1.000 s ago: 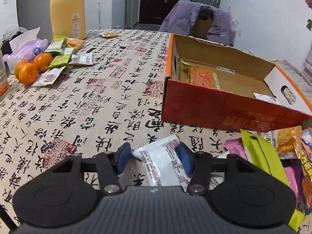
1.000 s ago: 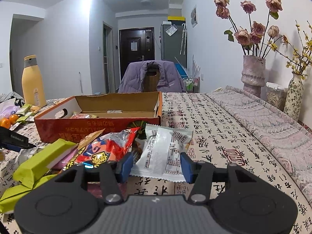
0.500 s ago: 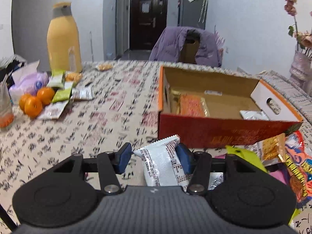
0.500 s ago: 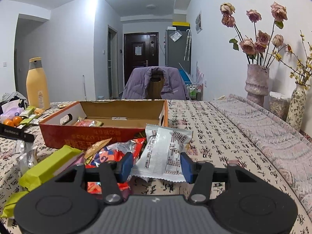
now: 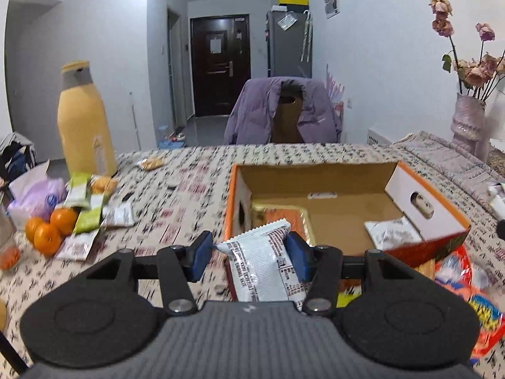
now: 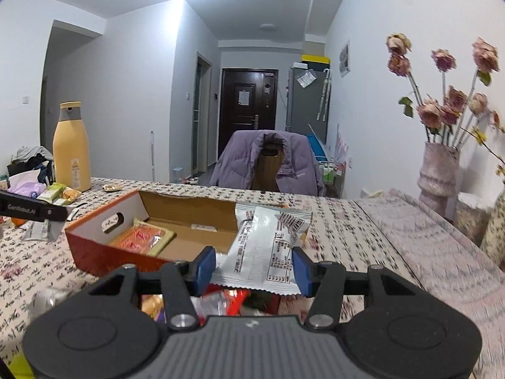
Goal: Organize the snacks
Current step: 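Lower both white sachets into the cardboard box and open both grippers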
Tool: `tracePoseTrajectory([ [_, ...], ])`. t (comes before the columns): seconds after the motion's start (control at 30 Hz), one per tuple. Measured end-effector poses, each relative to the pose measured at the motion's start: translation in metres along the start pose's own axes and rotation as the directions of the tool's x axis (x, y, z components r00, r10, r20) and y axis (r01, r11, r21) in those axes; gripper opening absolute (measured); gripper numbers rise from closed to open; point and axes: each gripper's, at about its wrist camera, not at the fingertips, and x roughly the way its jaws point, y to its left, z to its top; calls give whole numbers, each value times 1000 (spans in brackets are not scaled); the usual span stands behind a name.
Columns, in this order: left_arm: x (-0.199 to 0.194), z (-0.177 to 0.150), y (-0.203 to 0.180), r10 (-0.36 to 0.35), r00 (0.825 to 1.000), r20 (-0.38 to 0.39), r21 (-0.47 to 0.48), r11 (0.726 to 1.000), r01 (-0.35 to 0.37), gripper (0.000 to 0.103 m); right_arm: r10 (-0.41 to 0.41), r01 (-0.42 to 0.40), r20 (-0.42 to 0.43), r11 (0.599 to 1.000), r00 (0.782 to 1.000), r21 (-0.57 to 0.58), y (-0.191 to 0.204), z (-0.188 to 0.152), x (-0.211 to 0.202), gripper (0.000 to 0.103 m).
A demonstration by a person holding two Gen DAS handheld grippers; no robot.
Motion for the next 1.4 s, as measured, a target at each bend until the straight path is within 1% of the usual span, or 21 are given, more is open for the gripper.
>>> tracePoseTrajectory([
  [0.13,11,19,-11,-11,1000,15,24,1000,10,53,25,-25,-10,1000,1000,-20,2,17,22,51],
  [0.23,24,33,-20,-13,1000,13,41,999,12,53,46,-47,-34,998,998,-29,4,28,41,51],
  [0.37,45,47,-27,-17,1000,-18,40,999,18,53,68,-72,-97,996,993,-43,11,38,72,51],
  [0.47,67,52,-34,-9,998,-62,47,999,11,53,84,-94,-159,994,984,-54,17,42,96,52],
  [0.63,99,47,-39,-3,990,-144,44,999,9,53,90,-106,-264,993,960,-49,22,42,132,52],
  [0.73,112,38,-41,12,984,-180,55,998,-2,53,82,-98,-301,994,950,-41,24,39,147,52],
  [0.9,119,32,-42,4,980,-197,56,998,7,54,84,-103,-336,994,938,-39,26,32,157,52],
  [1.0,118,31,-42,-5,980,-198,62,998,17,56,99,-114,-340,993,935,-27,26,31,157,53],
  [1.03,117,31,-42,-4,981,-195,59,998,16,59,101,-115,-337,993,936,-23,26,32,156,52],
  [1.07,115,30,-41,-9,981,-191,51,999,19,62,103,-116,-335,993,937,-19,25,32,154,54],
  [1.13,111,31,-40,-14,984,-175,40,999,22,77,102,-111,-326,994,940,-9,23,33,151,66],
  [1.17,108,31,-40,-17,986,-165,37,999,23,81,100,-108,-319,994,942,-8,22,34,148,79],
  [1.2,105,31,-39,-19,988,-155,31,999,24,90,99,-107,-313,994,945,-7,21,34,145,88],
  [1.23,102,32,-38,-22,990,-143,23,999,25,98,99,-106,-306,994,947,-5,21,35,142,90],
  [1.27,98,32,-37,-27,991,-131,16,999,29,102,100,-105,-299,994,949,-2,21,35,139,94],
  [1.33,91,32,-35,-37,994,-108,-1,999,37,103,99,-102,-286,995,953,4,20,36,132,103],
  [1.4,86,32,-34,-43,994,-104,-10,999,43,103,98,-100,-270,995,958,6,19,37,123,103],
])
